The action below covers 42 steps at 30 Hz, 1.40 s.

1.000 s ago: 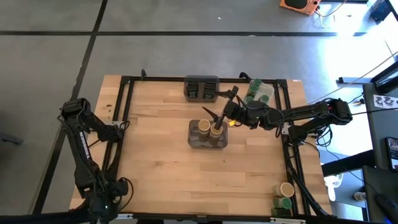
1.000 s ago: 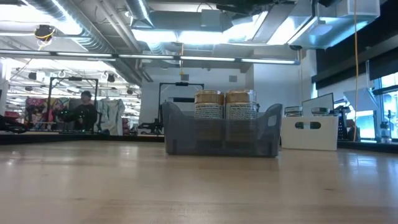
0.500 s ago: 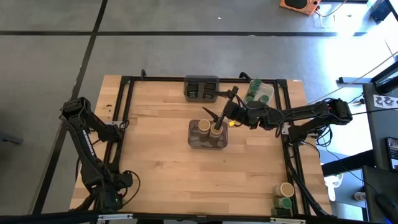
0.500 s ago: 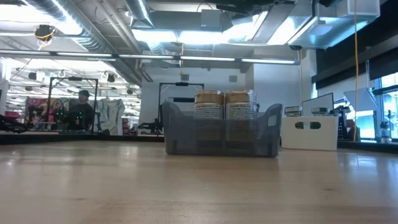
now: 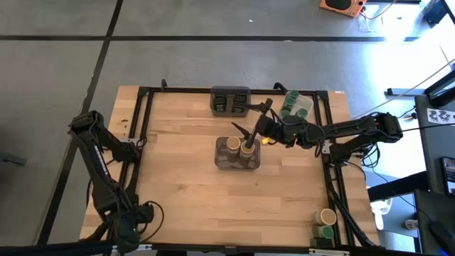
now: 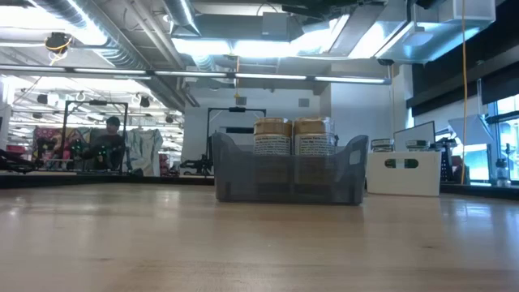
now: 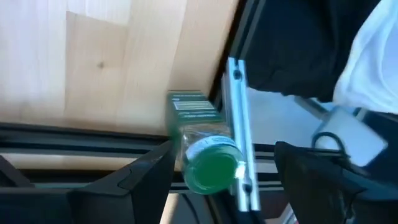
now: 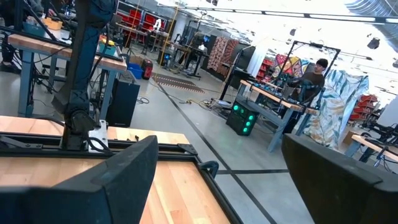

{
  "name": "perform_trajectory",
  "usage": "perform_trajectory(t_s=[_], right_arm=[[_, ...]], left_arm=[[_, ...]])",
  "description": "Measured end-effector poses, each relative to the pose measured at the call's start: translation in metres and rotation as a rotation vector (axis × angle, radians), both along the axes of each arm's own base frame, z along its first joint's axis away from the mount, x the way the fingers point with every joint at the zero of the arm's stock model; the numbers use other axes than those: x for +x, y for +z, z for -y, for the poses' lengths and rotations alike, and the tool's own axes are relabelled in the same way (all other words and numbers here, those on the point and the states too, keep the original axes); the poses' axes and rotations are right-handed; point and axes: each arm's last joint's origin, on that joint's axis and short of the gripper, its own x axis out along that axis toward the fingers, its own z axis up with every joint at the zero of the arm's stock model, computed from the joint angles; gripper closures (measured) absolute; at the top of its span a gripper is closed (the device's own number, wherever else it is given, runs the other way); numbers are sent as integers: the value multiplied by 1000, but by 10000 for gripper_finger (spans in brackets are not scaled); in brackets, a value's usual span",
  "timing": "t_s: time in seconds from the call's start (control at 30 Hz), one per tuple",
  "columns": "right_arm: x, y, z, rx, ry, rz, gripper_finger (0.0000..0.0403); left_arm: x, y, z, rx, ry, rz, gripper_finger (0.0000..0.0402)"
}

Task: Sort spices by type
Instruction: Put the green seasoning bottle into the white bin

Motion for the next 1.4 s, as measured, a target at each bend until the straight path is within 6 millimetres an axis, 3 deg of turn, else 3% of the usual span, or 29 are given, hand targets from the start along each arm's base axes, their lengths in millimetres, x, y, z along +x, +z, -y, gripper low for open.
perform_trajectory(t_s=[0.23, 0.87, 1.13, 1.23, 1.4], right_arm=[[0, -2, 0, 7, 0, -21, 63], [0, -3, 1, 18, -32, -27, 63], [0, -3, 1, 18, -32, -27, 63], [0, -3, 1, 18, -32, -27, 63], [0, -3, 1, 18, -32, -28, 63]], left_arm=[[-16, -8, 12, 40, -21, -36, 132], [-22, -50, 36, 145, -108, -104, 133], [-11, -52, 25, 217, -124, -121, 208], [-2, -52, 17, 247, -171, -101, 211], [16, -50, -14, 375, -313, -145, 211]])
